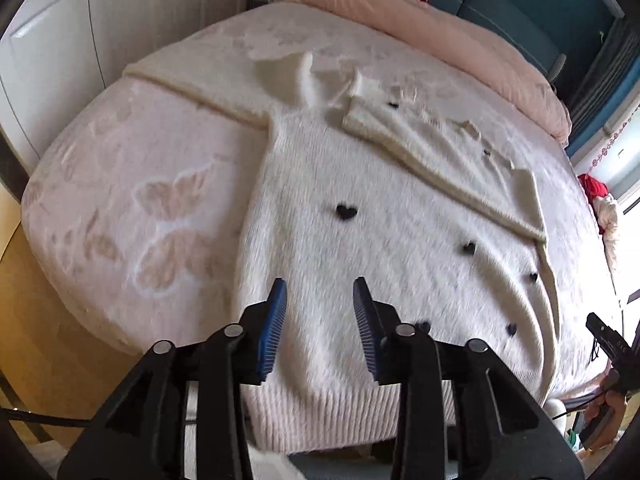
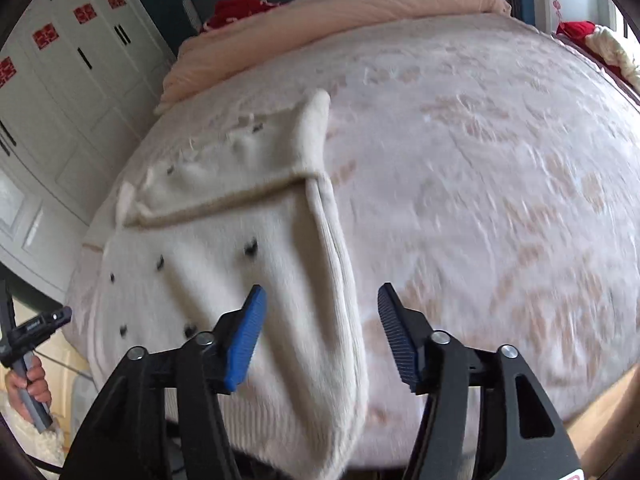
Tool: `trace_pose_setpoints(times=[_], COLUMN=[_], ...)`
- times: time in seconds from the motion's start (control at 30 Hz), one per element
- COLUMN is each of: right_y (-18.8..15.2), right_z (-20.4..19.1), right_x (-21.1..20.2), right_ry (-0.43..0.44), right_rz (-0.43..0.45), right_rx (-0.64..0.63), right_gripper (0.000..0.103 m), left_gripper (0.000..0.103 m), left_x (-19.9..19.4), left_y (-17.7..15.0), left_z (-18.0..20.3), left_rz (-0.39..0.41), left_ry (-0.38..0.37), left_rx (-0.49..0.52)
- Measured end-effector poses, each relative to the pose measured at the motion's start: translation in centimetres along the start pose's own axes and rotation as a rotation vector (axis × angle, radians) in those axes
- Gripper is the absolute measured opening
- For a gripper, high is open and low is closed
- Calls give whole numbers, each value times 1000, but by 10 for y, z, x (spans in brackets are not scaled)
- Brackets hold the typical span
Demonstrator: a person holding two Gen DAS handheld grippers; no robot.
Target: Fold small clothes
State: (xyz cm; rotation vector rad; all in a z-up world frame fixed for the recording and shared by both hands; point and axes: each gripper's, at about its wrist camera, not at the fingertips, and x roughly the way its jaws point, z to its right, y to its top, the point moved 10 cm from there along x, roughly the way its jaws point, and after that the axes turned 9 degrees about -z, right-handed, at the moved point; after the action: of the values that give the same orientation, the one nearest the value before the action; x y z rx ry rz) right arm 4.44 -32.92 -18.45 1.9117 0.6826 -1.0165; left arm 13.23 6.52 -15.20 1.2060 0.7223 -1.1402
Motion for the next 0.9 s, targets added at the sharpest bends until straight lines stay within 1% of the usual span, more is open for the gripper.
trace_pose_setpoints(times=[0.07, 0.1, 0.17, 0.2, 0.27, 0.3, 0.33, 0.37, 0.4, 0.47, 0.53, 0.57, 0.6, 0.63, 0.7, 0.73, 0.77, 0.8, 0.83, 0.87, 0.9], right_y=[46, 67, 100, 114, 130, 134, 137, 139, 143, 160, 173, 176, 176, 174, 161, 155, 152, 152, 150, 148, 145], right_z=[-8, -8, -9, -6, -2, 0, -3, -10, -14, -13, 1, 10, 17, 22, 23, 22, 17, 14, 14, 14, 10], right_x=[26, 45, 84, 105, 144, 161, 176, 185, 185, 162, 136, 130, 130, 135, 156, 164, 164, 160, 153, 143, 133], right_ry=[-3, -18, -7, -17, -14, -10, 26, 66, 53, 15, -29, -69, -106, -138, -168, -177, -203, -230, -251, -281, -298], right_rz=[11, 9, -11, -32, -86, -107, -137, -153, -151, -59, 23, 40, 37, 21, -45, -70, -55, -32, -16, 8, 37], right_rx=[-16, -13, 6, 23, 54, 74, 88, 82, 68, 35, 47, 34, 21, 15, -27, -40, -49, -53, -48, -35, -24], right_gripper=[67, 67, 67, 67, 67, 67, 56, 13, 15, 12, 11, 11, 11, 12, 14, 19, 24, 28, 41, 57, 62], left_gripper=[36, 36, 39, 41, 41, 41, 41, 41, 41, 41, 41, 42, 43, 46, 51, 54, 55, 55, 55, 55, 53], left_x=[1, 0, 12, 15, 31, 39, 48, 55, 59, 66, 69, 70, 71, 72, 75, 79, 83, 89, 92, 96, 100], left_y=[24, 29, 46, 50, 61, 61, 66, 72, 73, 84, 100, 113, 124, 139, 165, 180, 192, 205, 213, 224, 231], left_z=[7, 6, 13, 13, 12, 7, 3, -3, -11, -29, -48, -61, -75, -94, -132, -156, -172, -192, -206, -220, -231], left_rz=[32, 40, 48, 44, 34, 28, 20, 12, 9, 14, 31, 45, 62, 88, 136, 153, 160, 158, 163, 172, 172], left_ry=[7, 2, -14, -13, -3, -1, -2, -4, -9, -18, -39, -48, -51, -45, -28, -3, 4, 32, 64, 85, 99], left_rx=[-9, -15, -41, -50, -64, -74, -91, -112, -131, -183, -235, -271, -304, -351, -446, -508, -542, -577, -601, -620, -635])
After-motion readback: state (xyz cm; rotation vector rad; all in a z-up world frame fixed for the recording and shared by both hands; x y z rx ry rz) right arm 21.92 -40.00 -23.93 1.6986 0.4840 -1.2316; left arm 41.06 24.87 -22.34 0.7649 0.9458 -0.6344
